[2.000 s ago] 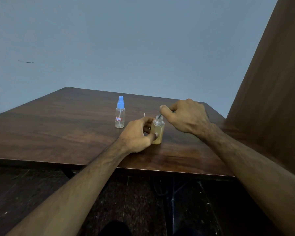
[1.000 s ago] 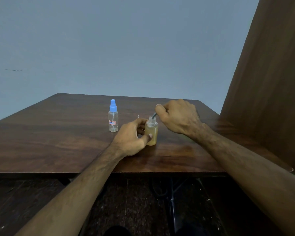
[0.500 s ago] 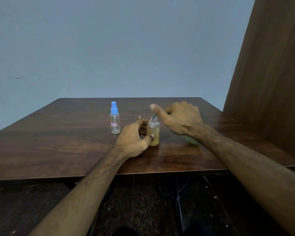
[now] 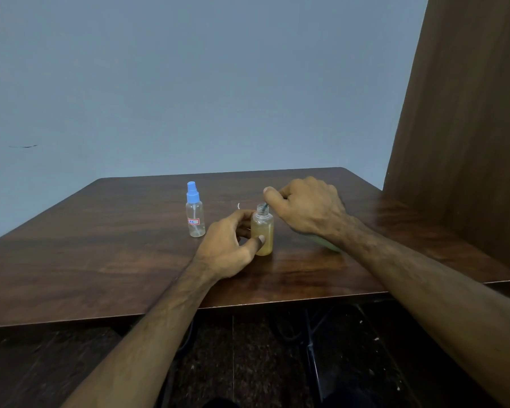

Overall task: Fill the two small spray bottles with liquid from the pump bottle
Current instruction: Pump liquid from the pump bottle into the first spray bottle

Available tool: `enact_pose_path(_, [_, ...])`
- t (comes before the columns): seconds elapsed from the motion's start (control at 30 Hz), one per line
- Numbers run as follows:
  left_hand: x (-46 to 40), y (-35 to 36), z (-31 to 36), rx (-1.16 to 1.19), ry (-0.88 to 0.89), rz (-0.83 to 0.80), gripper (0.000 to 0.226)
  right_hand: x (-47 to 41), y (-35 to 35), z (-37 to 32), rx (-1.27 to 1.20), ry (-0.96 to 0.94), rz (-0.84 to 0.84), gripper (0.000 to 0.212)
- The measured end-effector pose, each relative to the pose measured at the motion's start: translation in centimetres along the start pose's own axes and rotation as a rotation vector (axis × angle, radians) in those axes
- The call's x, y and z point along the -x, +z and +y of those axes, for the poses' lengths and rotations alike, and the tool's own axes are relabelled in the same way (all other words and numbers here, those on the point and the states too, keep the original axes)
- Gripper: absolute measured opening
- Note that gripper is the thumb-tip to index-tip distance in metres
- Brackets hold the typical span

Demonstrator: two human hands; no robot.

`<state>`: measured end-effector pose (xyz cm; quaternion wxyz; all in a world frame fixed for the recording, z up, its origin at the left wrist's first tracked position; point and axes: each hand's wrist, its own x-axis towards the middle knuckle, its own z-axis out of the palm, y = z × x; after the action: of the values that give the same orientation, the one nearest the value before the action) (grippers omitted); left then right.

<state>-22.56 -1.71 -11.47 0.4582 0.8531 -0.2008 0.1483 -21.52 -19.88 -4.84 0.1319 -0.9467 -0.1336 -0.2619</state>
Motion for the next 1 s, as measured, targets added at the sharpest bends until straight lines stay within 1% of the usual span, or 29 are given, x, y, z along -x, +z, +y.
enact_pose_path(0.13, [-0.11,0.01,-0.07,-0.002,0.0,-0.002,0.04,-0.08,-0.14,-0.12,-0.04,0.014,0.0,0.064])
enact_pose_path(0.23, [-0.02,-0.09,0.08,0.006,-0.006,-0.006,0.044,-0.12,-0.27,-0.13,-0.079,0.028,-0.007,0.069])
enact_pose_path(0.33, [0.04,-0.08,0.09,0.011,-0.008,-0.012,0.048,-0.07,-0.44,-0.17,-0.069,0.038,-0.005,0.072])
enact_pose_path(0.5, [-0.09,-0.02,-0.18,-0.002,-0.002,0.0,0.041,-0.14,-0.29,-0.18,-0.071,0.021,0.013,0.066])
enact_pose_path(0.63, [-0.09,-0.03,-0.13,-0.007,0.004,0.003,0.041,-0.12,-0.44,-0.25,-0.085,0.015,0.011,0.062])
enact_pose_path(0.8, [-0.12,-0.01,-0.18,0.003,0.005,-0.005,0.04,0.03,-0.45,-0.42,-0.072,0.028,-0.004,0.067])
enact_pose_path(1.0, [-0.15,0.03,-0.32,0.022,0.006,-0.009,0.042,-0.1,-0.3,-0.33,-0.088,0.012,0.02,0.065])
